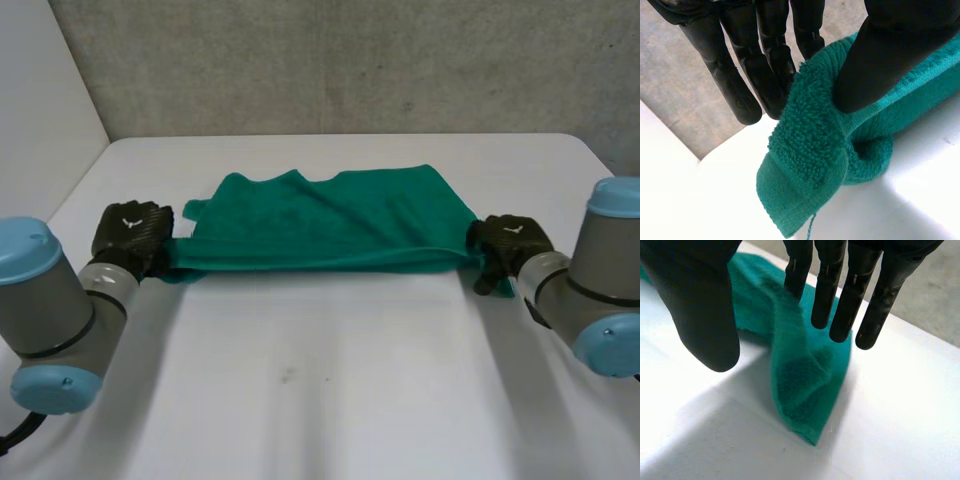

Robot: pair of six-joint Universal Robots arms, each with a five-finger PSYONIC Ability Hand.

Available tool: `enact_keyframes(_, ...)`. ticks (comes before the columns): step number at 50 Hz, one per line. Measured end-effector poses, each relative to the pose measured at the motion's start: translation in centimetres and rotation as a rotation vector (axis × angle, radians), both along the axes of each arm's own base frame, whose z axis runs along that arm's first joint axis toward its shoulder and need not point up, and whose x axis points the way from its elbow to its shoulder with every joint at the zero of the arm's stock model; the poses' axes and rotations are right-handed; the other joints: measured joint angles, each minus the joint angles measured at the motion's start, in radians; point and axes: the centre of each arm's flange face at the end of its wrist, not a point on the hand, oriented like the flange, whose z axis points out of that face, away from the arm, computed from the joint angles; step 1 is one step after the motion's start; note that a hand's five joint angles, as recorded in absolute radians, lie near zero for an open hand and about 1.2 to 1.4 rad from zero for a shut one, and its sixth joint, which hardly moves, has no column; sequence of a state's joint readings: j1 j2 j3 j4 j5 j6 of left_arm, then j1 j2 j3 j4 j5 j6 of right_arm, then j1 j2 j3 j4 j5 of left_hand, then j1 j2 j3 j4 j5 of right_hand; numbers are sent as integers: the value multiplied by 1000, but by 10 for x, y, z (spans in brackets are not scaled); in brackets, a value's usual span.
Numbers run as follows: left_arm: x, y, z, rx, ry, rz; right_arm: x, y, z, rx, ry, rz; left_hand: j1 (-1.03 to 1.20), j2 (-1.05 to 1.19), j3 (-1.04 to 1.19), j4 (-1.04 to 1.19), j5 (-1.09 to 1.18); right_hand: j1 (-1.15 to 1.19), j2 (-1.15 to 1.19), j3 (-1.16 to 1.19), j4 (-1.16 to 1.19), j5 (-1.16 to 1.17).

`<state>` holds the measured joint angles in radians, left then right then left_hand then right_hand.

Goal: Fold the towel.

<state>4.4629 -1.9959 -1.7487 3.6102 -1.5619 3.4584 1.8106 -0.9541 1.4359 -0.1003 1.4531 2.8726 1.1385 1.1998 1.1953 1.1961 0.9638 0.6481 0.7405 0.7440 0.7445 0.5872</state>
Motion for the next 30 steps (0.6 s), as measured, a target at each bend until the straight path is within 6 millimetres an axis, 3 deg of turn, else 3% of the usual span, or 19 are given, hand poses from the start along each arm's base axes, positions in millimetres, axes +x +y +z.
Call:
enact_keyframes(1,2,1,2,1,1,5,-5,-2,1,13,-33,-27,0,0,0,0,0,-95,-98,-109,-116,-125)
enact_keyframes(8,5,6,6,7,2,7,-27,-14,0,69,-134,-129,0,0,0,0,0,-97,-101,-116,-126,-137)
enact_keyframes(11,3,10,7,9,4,0,-36,-21,-9,105,-157,-168,0,0,0,0,0,-97,-101,-116,-126,-137)
enact_keyframes(20,1,12,8,10,5,-9,-41,-28,-18,140,-181,-189,0,0,0,0,0,-122,-126,-143,-148,-158)
enact_keyframes(30,1,12,8,8,6,-8,-37,-19,-19,202,-210,-131,0,0,0,0,0,-150,-163,-178,-180,-190)
